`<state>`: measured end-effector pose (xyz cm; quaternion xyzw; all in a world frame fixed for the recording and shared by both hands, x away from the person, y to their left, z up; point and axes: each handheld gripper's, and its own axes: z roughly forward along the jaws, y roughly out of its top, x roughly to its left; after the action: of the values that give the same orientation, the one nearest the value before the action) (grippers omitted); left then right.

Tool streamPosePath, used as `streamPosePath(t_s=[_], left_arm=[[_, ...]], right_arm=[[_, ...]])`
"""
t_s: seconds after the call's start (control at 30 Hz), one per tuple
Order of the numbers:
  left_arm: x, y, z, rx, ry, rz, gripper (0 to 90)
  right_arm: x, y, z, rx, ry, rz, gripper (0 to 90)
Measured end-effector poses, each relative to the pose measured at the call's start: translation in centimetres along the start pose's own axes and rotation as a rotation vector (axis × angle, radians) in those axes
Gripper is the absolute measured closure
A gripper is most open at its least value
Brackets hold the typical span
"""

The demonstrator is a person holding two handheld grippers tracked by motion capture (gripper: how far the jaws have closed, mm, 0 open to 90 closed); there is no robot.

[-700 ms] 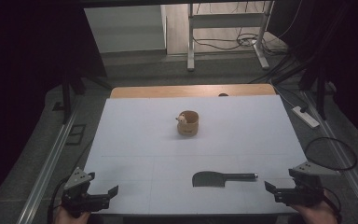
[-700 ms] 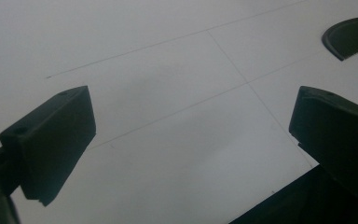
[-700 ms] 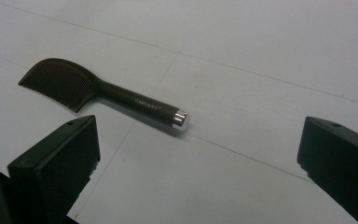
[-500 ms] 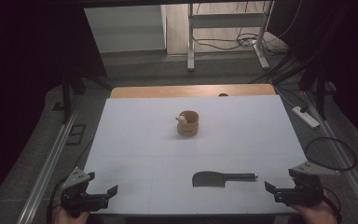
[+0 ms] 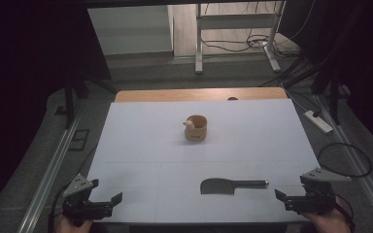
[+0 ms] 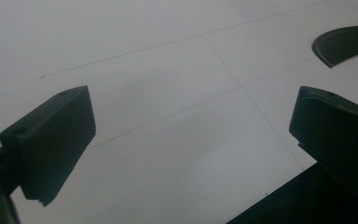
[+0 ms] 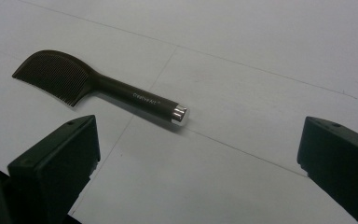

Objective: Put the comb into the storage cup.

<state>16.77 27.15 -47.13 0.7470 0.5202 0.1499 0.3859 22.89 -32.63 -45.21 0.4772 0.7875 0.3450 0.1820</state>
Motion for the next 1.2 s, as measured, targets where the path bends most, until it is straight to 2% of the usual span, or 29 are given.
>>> streamPosePath(t_s=[0.23,0.43,0.9,1.2], left_arm=[[0.1,0.0,0.0,-0.004,-0.005,-0.007,1.0],[0.2,0.0,-0.1,-0.005,-0.008,-0.016,1.1],[0.3,-0.1,-0.1,-0.01,-0.012,-0.031,1.2],[0.4,-0.1,-0.1,-0.01,-0.014,-0.036,1.3]], right_arm=[[0.0,0.0,0.1,0.01,-0.002,-0.001,0.0],[0.2,0.1,0.2,0.019,0.004,-0.022,0.0],[0.6,0.7,0.6,0.036,0.029,-0.042,0.0],[0.7,1.4,1.3,0.064,0.082,-0.062,0.0]])
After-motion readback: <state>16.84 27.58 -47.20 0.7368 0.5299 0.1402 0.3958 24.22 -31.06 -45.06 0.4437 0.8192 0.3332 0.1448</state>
